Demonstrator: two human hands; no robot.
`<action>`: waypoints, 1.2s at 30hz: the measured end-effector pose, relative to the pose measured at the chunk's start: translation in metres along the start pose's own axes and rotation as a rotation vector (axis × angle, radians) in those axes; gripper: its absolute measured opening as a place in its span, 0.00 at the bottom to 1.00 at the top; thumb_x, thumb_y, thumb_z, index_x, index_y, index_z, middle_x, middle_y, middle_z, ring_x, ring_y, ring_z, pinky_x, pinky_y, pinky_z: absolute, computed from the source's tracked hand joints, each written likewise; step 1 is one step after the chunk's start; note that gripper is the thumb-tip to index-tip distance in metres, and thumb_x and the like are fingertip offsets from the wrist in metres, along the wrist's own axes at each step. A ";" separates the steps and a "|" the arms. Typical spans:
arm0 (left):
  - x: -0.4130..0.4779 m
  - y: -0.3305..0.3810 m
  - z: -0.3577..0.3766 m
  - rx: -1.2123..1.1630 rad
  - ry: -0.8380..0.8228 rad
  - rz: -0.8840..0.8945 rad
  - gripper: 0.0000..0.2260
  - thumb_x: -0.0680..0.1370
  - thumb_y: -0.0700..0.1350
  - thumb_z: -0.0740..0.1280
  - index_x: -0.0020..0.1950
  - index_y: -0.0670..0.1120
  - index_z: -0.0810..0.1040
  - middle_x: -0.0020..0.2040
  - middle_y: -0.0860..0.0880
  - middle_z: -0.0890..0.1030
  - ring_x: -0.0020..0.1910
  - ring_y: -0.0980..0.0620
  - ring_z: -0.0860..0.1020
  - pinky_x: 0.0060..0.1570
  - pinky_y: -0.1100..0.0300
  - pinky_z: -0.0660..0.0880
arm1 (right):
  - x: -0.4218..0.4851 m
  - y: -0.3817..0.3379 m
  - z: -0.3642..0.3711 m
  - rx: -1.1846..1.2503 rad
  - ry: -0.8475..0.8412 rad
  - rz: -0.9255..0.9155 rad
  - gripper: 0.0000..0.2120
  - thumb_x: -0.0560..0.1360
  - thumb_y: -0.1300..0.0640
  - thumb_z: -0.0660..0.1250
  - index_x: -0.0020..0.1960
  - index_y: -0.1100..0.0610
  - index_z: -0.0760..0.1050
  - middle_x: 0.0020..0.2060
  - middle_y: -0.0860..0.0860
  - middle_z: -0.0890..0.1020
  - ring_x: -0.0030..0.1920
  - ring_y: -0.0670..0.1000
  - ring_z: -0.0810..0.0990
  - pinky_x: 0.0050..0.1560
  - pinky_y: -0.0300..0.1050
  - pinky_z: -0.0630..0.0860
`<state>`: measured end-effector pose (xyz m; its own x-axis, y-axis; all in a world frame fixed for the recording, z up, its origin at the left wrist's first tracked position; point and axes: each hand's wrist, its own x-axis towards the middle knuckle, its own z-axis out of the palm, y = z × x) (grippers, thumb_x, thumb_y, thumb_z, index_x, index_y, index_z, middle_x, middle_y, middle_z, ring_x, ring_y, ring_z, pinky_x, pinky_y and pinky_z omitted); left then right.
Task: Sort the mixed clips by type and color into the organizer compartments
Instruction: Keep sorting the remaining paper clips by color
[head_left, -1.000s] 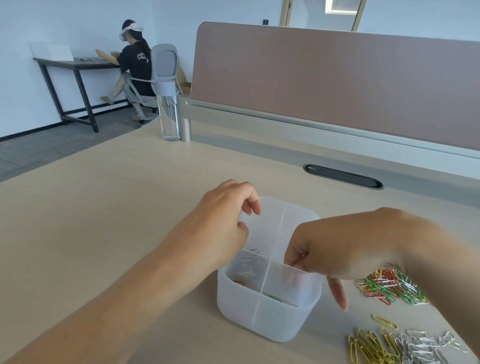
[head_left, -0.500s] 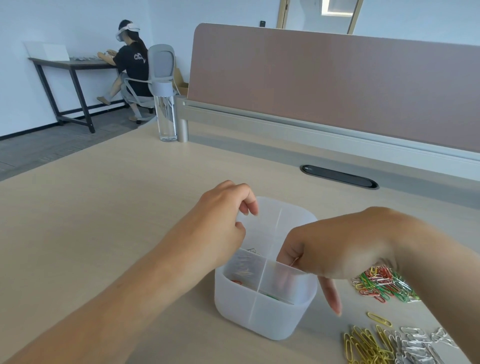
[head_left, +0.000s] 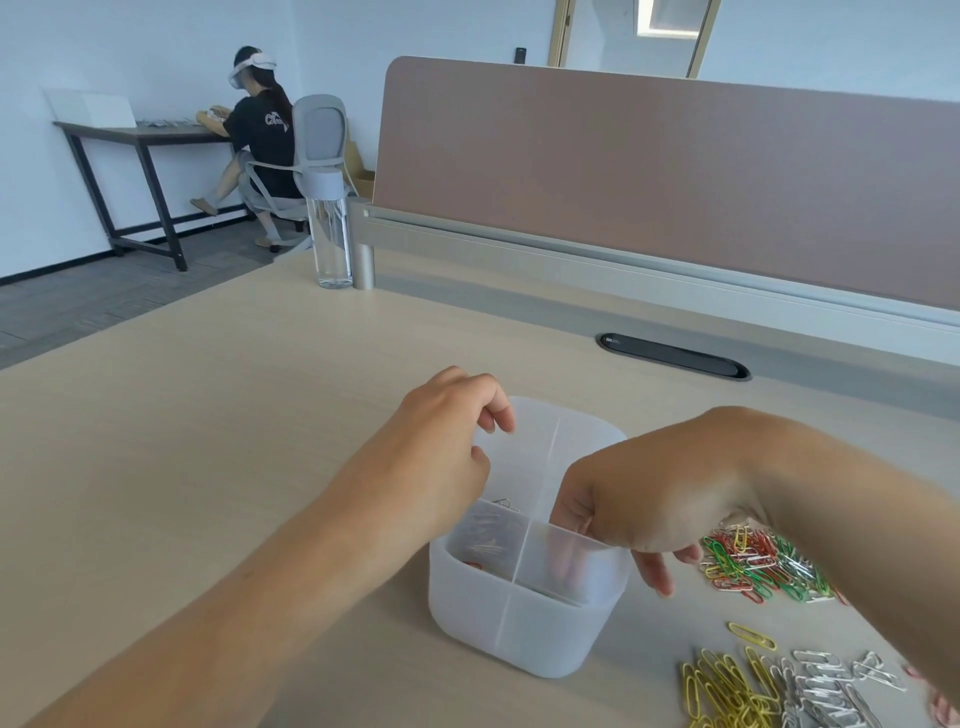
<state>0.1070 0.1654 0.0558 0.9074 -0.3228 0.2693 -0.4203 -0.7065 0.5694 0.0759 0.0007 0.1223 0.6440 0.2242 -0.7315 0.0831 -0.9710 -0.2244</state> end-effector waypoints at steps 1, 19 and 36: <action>0.000 0.000 0.000 0.000 -0.001 0.000 0.19 0.74 0.33 0.61 0.49 0.58 0.74 0.50 0.60 0.71 0.36 0.74 0.69 0.34 0.72 0.64 | 0.000 -0.001 0.000 0.009 0.001 0.008 0.14 0.79 0.61 0.59 0.62 0.55 0.77 0.14 0.38 0.70 0.16 0.42 0.69 0.23 0.30 0.66; 0.000 0.000 0.001 0.001 -0.005 -0.004 0.19 0.75 0.33 0.60 0.50 0.59 0.75 0.52 0.60 0.71 0.37 0.74 0.69 0.35 0.70 0.64 | 0.001 0.005 0.004 0.099 0.075 -0.042 0.12 0.78 0.63 0.62 0.55 0.56 0.83 0.30 0.44 0.75 0.19 0.43 0.73 0.26 0.37 0.75; -0.002 0.001 0.002 0.016 0.009 0.014 0.19 0.75 0.32 0.60 0.52 0.57 0.76 0.51 0.60 0.70 0.38 0.75 0.68 0.36 0.75 0.65 | -0.015 0.012 0.002 0.305 0.146 -0.100 0.16 0.78 0.67 0.56 0.51 0.59 0.82 0.44 0.48 0.86 0.23 0.47 0.79 0.24 0.38 0.74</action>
<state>0.1044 0.1642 0.0542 0.9011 -0.3275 0.2842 -0.4331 -0.7117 0.5531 0.0658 -0.0145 0.1291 0.7482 0.2809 -0.6011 -0.0659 -0.8700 -0.4886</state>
